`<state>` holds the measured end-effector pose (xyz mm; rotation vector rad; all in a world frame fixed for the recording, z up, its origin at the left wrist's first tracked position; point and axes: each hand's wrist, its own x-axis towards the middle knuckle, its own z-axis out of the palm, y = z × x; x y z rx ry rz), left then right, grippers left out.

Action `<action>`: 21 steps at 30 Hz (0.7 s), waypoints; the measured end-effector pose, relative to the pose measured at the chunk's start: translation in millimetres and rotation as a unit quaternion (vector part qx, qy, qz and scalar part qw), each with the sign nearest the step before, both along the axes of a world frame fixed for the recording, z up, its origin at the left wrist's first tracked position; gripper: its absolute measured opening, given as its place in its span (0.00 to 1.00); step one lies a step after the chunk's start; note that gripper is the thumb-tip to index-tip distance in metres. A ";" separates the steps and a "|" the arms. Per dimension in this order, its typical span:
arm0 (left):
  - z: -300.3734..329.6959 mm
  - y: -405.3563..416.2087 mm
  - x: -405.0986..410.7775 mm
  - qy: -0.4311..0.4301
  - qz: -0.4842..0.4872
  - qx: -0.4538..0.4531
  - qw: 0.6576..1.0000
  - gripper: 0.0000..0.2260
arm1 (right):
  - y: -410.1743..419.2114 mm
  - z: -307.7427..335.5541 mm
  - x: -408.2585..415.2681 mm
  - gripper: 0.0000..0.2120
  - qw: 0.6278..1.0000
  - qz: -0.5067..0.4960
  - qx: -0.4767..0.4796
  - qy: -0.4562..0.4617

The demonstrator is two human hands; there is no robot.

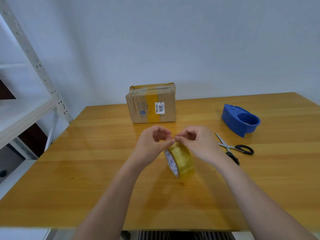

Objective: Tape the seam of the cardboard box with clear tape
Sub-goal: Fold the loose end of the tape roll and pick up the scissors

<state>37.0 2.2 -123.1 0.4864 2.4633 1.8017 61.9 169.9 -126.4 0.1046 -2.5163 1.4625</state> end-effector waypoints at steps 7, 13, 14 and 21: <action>1.1 -3.2 4.9 -0.011 0.033 0.007 0.999 0.02 | 5.2 1.1 1.9 0.03 0.990 0.047 -0.126 -0.046; 3.9 5.1 5.8 -0.038 0.033 0.037 0.998 0.03 | 7.8 -0.2 6.0 0.04 0.991 0.049 -0.123 -0.034; 4.0 6.8 6.4 -0.049 0.035 0.050 0.997 0.03 | 7.4 0.2 7.2 0.05 0.991 0.044 -0.120 -0.030; 2.9 13.0 10.2 -0.102 0.064 0.057 0.991 0.09 | -2.6 -3.7 7.8 0.09 0.997 -0.025 -0.077 -0.013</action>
